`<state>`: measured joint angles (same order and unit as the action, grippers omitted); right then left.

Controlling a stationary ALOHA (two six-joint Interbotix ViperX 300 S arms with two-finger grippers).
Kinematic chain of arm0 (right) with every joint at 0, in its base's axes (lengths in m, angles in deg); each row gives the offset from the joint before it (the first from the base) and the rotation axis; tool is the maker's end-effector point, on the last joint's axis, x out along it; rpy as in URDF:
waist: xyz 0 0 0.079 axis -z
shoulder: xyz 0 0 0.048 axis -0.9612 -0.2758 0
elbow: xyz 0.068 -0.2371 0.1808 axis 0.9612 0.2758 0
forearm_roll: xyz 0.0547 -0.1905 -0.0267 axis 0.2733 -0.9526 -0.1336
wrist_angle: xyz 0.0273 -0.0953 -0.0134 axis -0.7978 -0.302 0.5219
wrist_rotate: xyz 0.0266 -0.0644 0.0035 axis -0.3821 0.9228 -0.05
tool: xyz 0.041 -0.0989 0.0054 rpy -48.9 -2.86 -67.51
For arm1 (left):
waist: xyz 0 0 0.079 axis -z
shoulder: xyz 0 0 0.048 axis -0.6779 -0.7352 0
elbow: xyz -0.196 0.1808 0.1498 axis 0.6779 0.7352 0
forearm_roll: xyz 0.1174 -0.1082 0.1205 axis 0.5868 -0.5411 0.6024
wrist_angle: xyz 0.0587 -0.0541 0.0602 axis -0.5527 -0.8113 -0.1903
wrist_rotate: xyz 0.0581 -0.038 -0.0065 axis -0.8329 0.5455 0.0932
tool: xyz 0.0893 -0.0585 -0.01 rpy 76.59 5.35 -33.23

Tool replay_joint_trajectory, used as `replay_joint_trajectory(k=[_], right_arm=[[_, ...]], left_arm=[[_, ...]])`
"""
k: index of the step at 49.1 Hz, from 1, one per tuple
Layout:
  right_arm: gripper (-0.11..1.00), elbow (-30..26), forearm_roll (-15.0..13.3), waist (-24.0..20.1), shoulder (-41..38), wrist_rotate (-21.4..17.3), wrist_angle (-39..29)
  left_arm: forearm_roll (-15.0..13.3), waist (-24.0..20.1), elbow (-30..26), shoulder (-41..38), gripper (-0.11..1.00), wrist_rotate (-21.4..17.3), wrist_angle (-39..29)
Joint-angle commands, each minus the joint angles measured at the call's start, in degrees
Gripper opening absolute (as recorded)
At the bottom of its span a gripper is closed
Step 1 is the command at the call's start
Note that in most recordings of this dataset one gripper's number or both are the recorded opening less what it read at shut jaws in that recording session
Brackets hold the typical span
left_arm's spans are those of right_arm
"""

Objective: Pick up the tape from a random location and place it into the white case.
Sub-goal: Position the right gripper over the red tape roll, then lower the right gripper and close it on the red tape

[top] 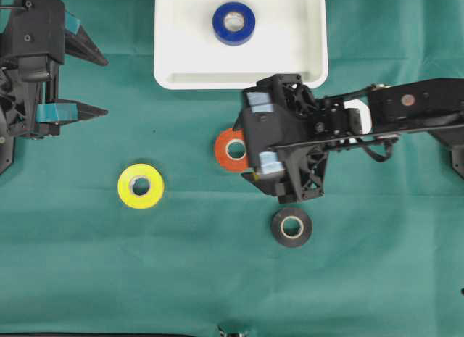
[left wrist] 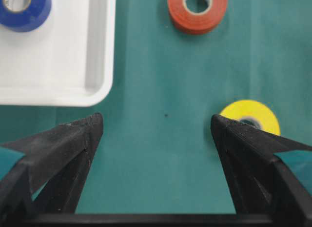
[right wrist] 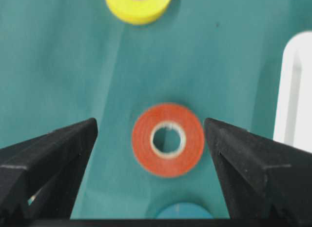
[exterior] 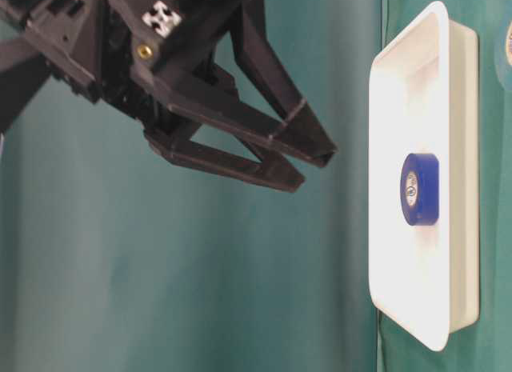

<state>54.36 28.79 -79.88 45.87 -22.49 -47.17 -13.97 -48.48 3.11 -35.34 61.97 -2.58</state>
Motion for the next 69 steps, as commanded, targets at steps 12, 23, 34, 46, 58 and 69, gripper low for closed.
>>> replay_joint_trajectory(k=[12, 23, 34, 46, 58, 69], right_arm=[[0.92, -8.4, 1.1, 0.1, -3.5, -0.4, -14.0], [0.92, -9.3, 1.0, 0.1, -4.0, -0.4, -14.6], [0.92, -9.4, 1.0, 0.1, -4.1, -0.4, -14.4], [0.92, -9.3, 0.9, 0.0, -4.5, -0.4, -13.4], [0.92, -8.9, 0.8, 0.1, -7.4, -0.4, -12.5], [0.92, -7.8, 0.8, 0.2, -10.7, -0.6, -9.7]], left_arm=[[-0.1, -0.2, -1.1, 0.1, 0.98, 0.3, 0.4], [-0.1, -0.3, -1.2, 0.1, 0.98, 0.3, 0.4], [-0.1, -0.2, -1.2, 0.1, 0.98, 0.3, 0.4], [-0.1, -0.3, -1.1, 0.2, 0.98, 0.3, 0.4], [-0.1, -0.3, -1.2, 0.2, 0.98, 0.3, 0.4], [-0.1, -0.2, -1.1, 0.1, 0.98, 0.3, 0.4]])
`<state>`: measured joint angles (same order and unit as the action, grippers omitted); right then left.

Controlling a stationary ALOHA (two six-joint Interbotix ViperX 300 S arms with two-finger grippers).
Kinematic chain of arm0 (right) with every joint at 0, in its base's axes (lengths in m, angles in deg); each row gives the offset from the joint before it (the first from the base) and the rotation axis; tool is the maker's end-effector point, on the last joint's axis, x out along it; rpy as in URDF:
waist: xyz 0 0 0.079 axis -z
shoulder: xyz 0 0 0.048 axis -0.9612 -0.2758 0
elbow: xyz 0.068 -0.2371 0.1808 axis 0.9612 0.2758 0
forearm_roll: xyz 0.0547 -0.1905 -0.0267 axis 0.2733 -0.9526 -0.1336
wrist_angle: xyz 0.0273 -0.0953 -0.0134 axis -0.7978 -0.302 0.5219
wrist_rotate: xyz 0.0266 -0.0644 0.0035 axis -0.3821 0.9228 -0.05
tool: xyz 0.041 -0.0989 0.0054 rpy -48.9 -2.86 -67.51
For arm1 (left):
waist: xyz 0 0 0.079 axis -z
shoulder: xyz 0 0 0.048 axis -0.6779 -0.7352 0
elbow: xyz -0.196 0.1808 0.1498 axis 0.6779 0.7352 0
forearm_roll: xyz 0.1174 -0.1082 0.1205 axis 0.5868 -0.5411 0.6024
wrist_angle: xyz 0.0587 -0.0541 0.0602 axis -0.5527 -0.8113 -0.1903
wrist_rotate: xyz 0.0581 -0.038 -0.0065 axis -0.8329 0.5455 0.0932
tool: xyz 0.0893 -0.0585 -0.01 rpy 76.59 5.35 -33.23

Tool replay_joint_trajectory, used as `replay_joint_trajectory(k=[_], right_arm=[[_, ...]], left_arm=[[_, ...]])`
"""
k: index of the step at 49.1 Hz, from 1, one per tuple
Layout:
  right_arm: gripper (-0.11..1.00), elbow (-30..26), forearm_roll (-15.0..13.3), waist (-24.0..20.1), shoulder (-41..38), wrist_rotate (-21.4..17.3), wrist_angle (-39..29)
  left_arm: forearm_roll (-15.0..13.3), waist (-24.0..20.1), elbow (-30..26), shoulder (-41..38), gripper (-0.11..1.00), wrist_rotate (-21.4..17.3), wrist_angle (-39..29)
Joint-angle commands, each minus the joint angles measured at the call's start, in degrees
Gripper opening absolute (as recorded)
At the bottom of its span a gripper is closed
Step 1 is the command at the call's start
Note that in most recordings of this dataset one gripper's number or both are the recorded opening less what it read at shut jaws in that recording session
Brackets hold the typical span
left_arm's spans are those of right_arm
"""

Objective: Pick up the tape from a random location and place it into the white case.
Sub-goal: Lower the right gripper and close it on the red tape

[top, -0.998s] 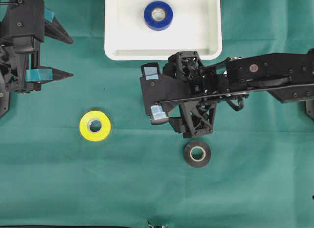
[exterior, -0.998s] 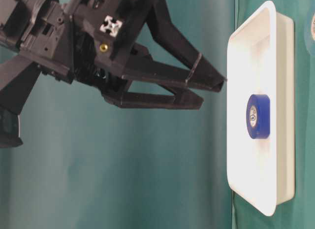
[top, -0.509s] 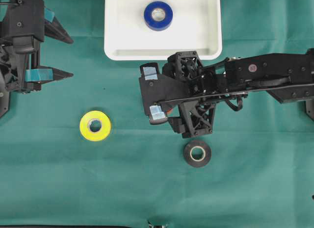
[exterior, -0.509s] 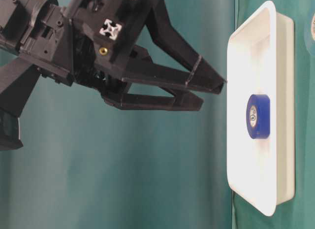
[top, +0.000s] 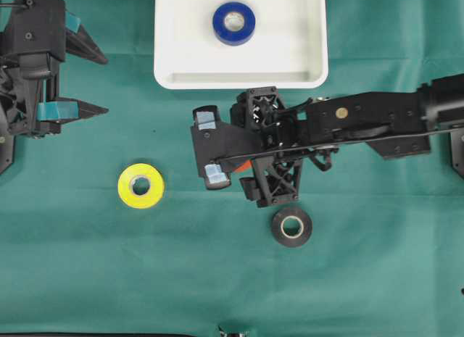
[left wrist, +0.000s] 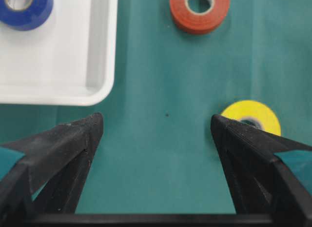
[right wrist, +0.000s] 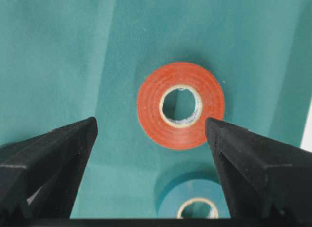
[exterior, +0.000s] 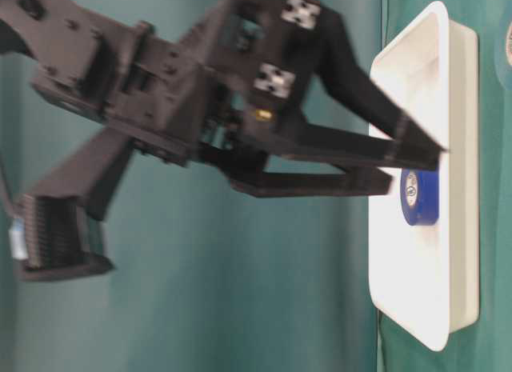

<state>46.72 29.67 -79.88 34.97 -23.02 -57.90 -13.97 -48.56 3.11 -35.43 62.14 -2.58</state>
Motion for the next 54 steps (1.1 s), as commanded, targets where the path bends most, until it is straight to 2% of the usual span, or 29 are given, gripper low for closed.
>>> replay_joint_trajectory(k=[1, 13, 27, 54], right_arm=[[0.92, 0.0, -0.1, 0.2, -0.1, -0.1, 1.3], [0.92, 2.5, -0.3, 1.2, -3.2, -2.0, 5.4], [0.92, 4.6, -0.3, 1.3, -5.3, -2.3, 10.6], [0.92, 4.7, -0.3, 1.3, -9.7, -2.3, 13.0]], left_arm=[[-0.1, -0.2, -1.1, 0.3, 0.98, 0.1, 0.4], [-0.1, -0.2, -1.1, 0.2, 0.98, 0.1, 0.2], [-0.1, -0.2, -1.1, 0.3, 0.98, 0.1, 0.2], [-0.1, -0.2, -1.1, 0.2, 0.98, 0.1, 0.1]])
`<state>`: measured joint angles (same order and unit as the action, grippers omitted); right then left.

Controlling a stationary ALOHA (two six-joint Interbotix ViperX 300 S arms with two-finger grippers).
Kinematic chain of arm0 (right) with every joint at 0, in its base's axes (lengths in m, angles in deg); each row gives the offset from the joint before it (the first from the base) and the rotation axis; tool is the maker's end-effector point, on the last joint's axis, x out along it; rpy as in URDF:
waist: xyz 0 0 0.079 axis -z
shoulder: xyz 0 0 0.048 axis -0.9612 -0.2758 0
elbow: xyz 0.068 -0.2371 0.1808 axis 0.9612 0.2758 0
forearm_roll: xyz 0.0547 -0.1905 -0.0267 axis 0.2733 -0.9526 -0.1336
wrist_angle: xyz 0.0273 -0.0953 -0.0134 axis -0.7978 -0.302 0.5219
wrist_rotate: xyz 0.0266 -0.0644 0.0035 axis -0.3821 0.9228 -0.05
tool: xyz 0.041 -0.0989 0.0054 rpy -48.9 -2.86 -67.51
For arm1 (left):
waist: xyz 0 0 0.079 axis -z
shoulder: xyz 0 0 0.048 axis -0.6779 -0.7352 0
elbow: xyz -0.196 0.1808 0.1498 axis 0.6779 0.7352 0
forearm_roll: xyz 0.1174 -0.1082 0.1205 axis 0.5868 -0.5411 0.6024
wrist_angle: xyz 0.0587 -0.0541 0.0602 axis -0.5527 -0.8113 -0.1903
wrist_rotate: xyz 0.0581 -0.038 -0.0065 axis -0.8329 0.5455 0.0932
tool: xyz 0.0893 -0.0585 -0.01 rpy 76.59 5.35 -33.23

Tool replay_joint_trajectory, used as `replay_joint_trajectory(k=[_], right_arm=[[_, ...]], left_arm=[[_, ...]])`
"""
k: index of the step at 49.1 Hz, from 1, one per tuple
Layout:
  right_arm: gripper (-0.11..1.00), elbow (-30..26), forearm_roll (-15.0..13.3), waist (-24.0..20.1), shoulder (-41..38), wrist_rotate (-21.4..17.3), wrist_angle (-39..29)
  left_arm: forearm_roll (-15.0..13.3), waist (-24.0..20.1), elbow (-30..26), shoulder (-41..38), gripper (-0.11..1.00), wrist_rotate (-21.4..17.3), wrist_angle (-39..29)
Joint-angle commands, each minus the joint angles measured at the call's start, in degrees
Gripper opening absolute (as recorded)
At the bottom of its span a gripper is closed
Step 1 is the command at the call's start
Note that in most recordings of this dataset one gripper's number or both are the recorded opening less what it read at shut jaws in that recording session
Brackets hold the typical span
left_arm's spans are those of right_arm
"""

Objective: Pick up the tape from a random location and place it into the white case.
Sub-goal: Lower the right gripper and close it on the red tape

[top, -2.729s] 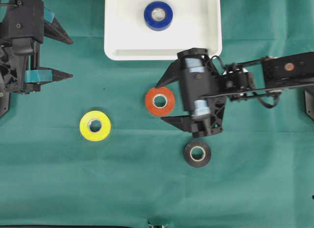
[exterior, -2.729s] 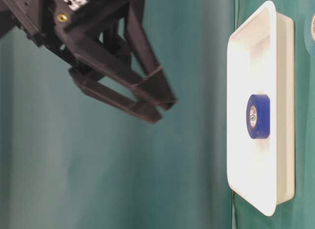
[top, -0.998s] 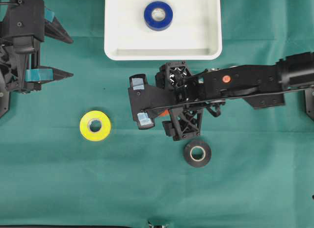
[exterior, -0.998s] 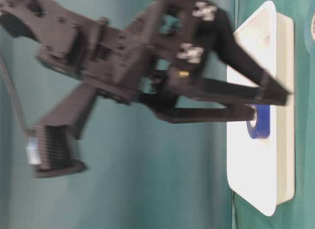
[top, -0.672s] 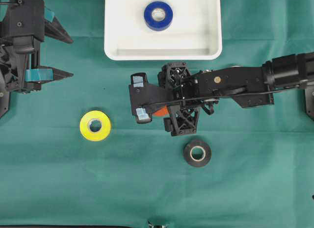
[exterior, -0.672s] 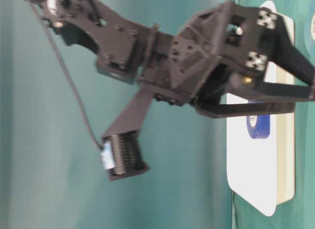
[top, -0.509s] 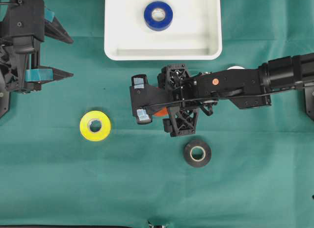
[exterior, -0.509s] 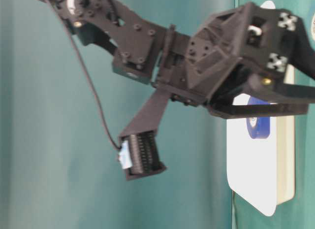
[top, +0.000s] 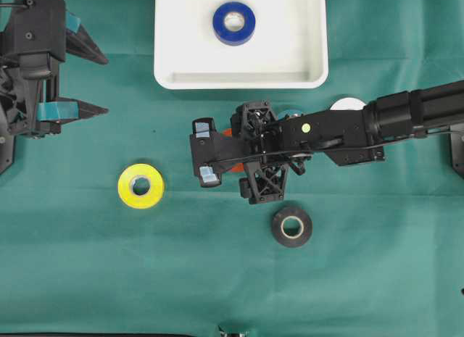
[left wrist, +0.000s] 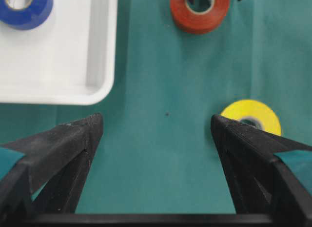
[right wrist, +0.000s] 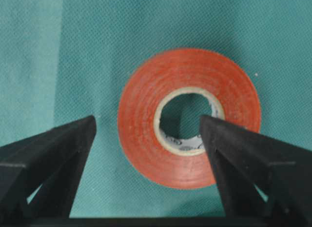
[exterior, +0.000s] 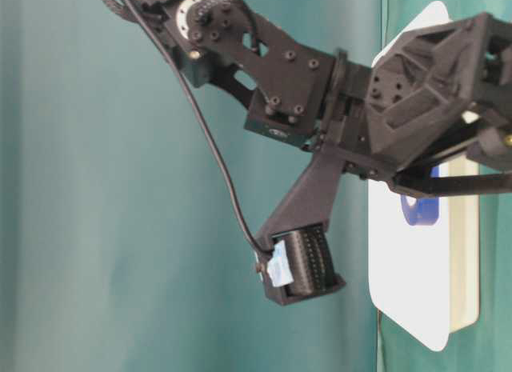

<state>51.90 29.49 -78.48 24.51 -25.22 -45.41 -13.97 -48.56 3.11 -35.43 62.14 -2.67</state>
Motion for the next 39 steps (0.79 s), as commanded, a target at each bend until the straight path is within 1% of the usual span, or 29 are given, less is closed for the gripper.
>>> replay_joint_trajectory(k=[1, 17, 24, 27, 29, 31, 36, 39], right_arm=[[0.92, -0.5, -0.1, -0.1, 0.8, -0.1, 0.5], [0.90, -0.5, -0.1, -0.1, 0.8, 0.0, 0.5], [0.88, -0.5, -0.1, -0.1, 0.8, -0.1, 0.6], [0.84, -0.5, -0.1, -0.1, 0.8, -0.1, 0.8], [0.79, -0.5, -0.1, -0.1, 0.7, -0.1, 1.1], [0.72, -0.5, -0.1, -0.1, 0.8, 0.0, 1.3], [0.44, -0.5, -0.1, -0.1, 0.7, 0.3, 1.7], [0.31, -0.4, -0.1, -0.1, 0.8, 0.4, 1.7]], left_arm=[[-0.1, -0.2, -1.1, 0.2, 0.98, 0.1, 0.2], [-0.1, -0.2, -1.1, 0.2, 0.98, 0.1, 0.2], [-0.1, -0.2, -1.1, 0.2, 0.98, 0.1, 0.2], [-0.1, -0.3, -1.1, 0.2, 0.98, 0.1, 0.2], [-0.1, -0.2, -1.1, 0.2, 0.98, 0.1, 0.2], [-0.1, -0.2, -1.1, 0.2, 0.98, 0.1, 0.2], [-0.1, -0.2, -1.1, 0.2, 0.98, 0.1, 0.2], [-0.1, -0.2, -1.1, 0.2, 0.98, 0.1, 0.2]])
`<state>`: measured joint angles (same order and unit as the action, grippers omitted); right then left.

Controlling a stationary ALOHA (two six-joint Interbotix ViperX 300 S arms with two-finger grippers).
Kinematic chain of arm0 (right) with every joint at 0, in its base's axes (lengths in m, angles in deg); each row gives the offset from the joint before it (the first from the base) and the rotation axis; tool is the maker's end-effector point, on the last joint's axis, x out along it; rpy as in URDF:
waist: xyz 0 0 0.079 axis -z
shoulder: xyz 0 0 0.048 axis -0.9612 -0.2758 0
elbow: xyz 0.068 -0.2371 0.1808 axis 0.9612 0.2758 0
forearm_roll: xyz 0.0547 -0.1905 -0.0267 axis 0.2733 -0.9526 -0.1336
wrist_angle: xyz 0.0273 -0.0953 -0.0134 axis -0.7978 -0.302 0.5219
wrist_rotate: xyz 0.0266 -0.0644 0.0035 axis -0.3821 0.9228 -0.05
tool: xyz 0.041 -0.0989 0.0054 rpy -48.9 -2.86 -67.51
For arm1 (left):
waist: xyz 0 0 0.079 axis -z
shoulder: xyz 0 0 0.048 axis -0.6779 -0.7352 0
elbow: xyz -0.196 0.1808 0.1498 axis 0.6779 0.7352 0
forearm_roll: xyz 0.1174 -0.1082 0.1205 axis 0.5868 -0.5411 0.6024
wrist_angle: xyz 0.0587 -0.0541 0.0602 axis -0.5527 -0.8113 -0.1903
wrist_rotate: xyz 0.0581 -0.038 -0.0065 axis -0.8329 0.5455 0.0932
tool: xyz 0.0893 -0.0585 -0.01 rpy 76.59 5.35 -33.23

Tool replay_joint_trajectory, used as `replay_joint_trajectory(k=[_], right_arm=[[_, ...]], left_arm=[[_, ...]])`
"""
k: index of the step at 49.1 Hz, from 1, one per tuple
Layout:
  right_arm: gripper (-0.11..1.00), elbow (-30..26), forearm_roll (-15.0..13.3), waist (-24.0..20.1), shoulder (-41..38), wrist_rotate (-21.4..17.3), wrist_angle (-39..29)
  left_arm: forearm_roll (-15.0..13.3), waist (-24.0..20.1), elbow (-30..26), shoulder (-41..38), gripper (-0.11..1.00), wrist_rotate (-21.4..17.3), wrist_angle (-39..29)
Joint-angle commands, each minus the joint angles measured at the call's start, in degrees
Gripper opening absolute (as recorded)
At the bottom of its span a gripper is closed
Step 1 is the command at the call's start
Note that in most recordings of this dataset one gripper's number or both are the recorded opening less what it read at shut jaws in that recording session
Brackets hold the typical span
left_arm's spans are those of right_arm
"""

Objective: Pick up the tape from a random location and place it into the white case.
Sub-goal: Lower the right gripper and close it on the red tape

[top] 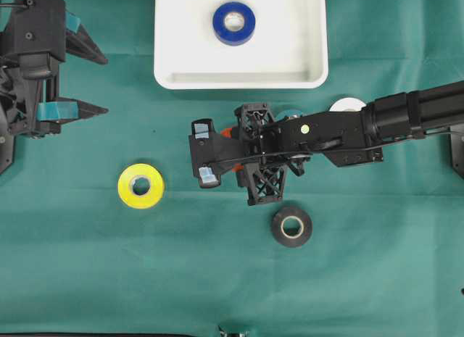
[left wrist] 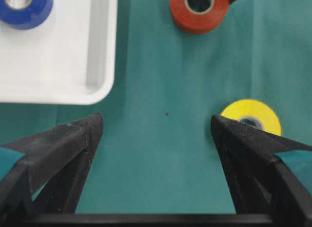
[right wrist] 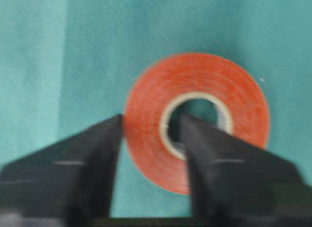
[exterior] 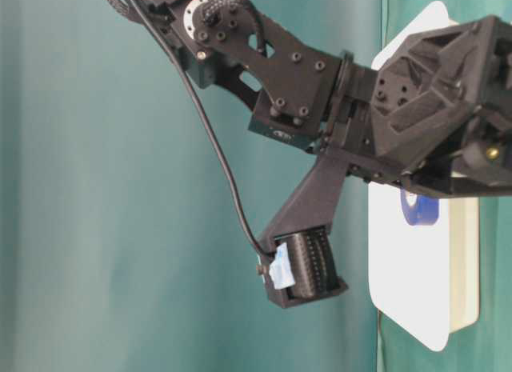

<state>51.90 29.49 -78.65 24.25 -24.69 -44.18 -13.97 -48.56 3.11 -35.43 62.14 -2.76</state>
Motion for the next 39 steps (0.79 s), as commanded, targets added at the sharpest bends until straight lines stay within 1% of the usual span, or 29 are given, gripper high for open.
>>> replay_joint_trajectory(k=[1, 39], right_arm=[[0.28, -0.4, -0.1, 0.1, 1.1, 0.0, 0.4], [0.28, -0.4, -0.1, -0.1, 1.8, 0.2, 0.4]], left_arm=[[-0.1, -0.2, -1.1, 0.3, 0.98, 0.1, 0.3], [-0.1, -0.3, -1.1, 0.2, 0.98, 0.1, 0.2]])
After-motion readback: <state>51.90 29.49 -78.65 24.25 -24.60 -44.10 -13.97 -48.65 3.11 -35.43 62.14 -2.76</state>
